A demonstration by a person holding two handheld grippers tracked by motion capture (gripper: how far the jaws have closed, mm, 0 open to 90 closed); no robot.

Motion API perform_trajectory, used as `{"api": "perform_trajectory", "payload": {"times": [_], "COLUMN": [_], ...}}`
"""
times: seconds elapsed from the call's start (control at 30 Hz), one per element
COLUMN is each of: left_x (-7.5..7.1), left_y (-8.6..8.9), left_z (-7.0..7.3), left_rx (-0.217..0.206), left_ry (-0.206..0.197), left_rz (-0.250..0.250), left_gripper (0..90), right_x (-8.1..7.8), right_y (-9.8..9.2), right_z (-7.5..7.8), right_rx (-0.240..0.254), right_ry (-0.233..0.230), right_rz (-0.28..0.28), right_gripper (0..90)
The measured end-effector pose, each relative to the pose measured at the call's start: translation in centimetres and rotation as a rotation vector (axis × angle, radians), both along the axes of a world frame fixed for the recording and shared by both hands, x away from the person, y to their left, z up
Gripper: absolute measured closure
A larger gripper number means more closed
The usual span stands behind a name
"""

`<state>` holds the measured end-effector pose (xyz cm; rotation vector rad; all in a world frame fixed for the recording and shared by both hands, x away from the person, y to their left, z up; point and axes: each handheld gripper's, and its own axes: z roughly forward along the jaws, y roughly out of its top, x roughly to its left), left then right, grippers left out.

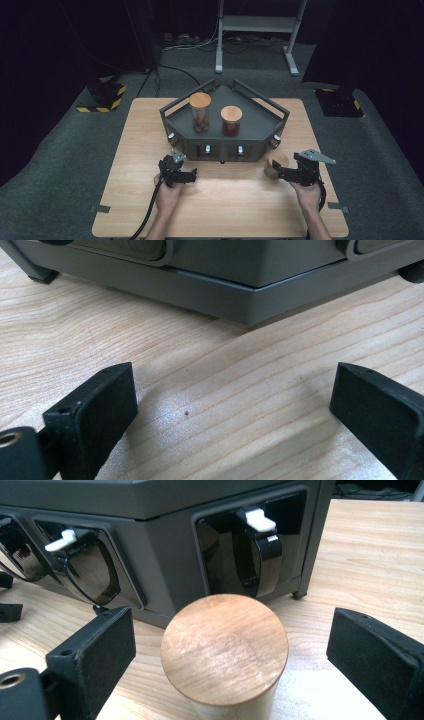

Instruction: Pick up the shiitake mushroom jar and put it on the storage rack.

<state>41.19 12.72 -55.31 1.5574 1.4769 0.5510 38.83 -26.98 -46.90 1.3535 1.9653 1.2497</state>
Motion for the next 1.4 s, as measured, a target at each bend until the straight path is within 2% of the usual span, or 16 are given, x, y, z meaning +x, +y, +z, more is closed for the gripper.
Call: {"api": "perform_trajectory", "payload": {"times": [0.33,0.93,1.4], "left_x": [0.0,0.0,0.0], "left_y": [0.0,0.0,0.0], "left_z": [0.0,0.0,0.0], "left_rx": [0.0,0.0,0.0], "left_ry": [0.0,0.0,0.0], "left_rz": [0.0,0.0,0.0], "left_gripper": [4.7,4.7,4.7], "right_x": [-0.5,-1.1,-0.9], "right_y": [-0.1,0.1,0.4], "right_z": [-1.1,-2.5,-3.9], "right_rx": [-0.014,-0.077,-0.101], "right_ry": [0.011,0.022,0.061], "right_rz": [-0.002,-0.005,-0.01], "right_gripper": [5.6,5.5,6.2]}}
